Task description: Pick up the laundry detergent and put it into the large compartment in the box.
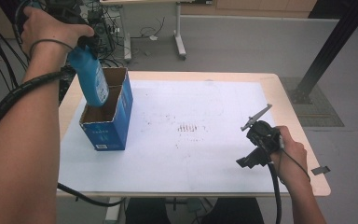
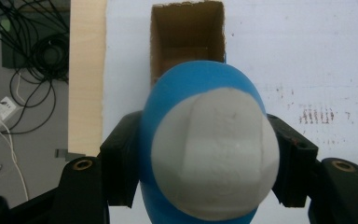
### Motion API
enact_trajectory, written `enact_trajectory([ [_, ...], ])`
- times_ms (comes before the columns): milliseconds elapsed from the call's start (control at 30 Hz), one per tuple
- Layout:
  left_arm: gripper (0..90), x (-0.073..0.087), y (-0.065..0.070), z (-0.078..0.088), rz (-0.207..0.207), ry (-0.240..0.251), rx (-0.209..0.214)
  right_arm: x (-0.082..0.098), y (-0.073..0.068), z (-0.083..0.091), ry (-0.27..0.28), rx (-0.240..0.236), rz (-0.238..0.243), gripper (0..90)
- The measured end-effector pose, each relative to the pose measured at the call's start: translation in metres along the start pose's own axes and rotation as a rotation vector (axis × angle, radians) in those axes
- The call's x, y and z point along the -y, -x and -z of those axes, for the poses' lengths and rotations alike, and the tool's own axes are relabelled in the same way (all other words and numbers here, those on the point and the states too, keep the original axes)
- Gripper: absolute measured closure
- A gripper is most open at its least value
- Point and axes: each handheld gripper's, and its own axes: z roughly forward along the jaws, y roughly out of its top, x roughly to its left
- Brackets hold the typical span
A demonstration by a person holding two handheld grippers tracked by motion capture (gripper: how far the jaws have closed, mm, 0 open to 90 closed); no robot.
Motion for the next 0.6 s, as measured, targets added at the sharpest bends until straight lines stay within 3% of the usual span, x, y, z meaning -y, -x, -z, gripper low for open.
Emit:
enact_trajectory([
  [600,37.8,0.007,0.000,-0.037,-0.009,-0.028,0.025,0.001,0.001,-0.004,-0.014,-0.001,-0.005,5.4],
])
